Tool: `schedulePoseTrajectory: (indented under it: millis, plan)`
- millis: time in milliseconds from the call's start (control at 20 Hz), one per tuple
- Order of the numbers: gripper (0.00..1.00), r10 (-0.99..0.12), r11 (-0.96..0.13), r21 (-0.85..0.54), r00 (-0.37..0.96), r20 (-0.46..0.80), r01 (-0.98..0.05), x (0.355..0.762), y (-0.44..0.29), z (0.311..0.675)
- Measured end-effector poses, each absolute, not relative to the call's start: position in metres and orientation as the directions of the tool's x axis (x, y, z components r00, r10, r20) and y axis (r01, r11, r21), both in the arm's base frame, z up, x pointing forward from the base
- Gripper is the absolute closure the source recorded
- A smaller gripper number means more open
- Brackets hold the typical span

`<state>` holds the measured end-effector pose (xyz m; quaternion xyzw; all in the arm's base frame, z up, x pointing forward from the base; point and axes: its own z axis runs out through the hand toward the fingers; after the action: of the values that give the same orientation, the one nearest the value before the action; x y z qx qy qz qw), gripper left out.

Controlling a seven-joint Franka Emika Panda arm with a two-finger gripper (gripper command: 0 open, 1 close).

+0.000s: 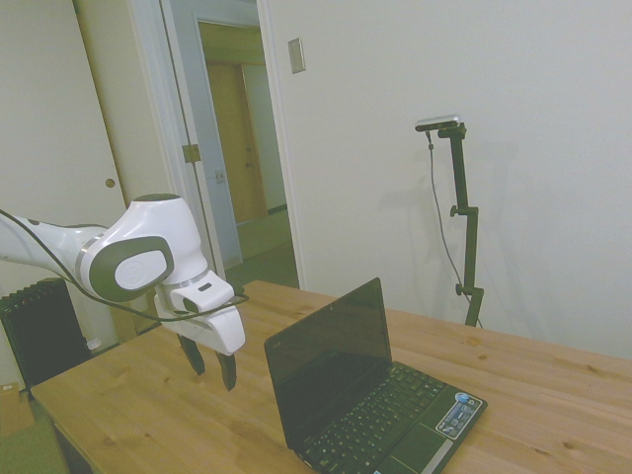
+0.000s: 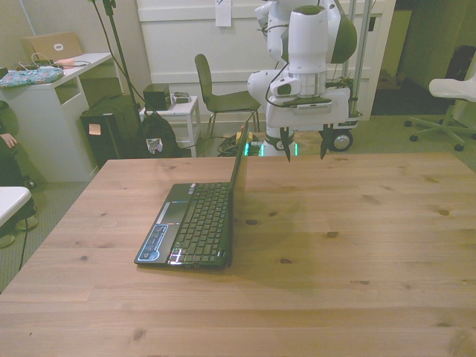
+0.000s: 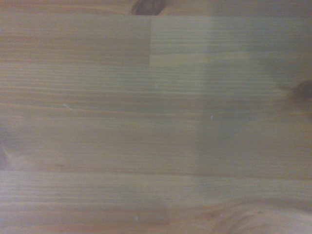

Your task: Close the laptop

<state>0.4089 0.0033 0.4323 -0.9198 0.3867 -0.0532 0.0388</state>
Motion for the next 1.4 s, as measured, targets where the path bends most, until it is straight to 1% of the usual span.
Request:
schedulePoseTrajectory:
  millis: [200, 400, 550, 650, 900, 1050, 1100, 1400]
  plan:
    - [0.0, -0.736, -0.677, -0.1, 0.67, 0.097, -0.73, 0.417, 0.009, 0.437]
    - [0.0, -0.742, -0.669, -0.115, 0.654, 0.145, -0.734, 0.453, 0.025, 0.471]
    - [0.0, -0.761, -0.648, -0.129, 0.63, 0.153, -0.751, 0.478, 0.019, 0.496]
    - [0.0, -0.774, -0.632, -0.129, 0.613, 0.16, -0.764, 0.491, 0.006, 0.506]
    - [0.0, -0.816, -0.576, -0.13, 0.559, 0.147, -0.807, 0.512, -0.036, 0.51]
    - [0.0, -0.831, -0.555, -0.128, 0.539, 0.139, -0.822, 0.516, -0.05, 0.51]
    - [1.0, -0.834, -0.549, -0.126, 0.534, 0.136, -0.826, 0.516, -0.054, 0.511]
    - [1.0, -0.854, -0.519, -0.122, 0.505, 0.125, -0.846, 0.513, -0.074, 0.512]
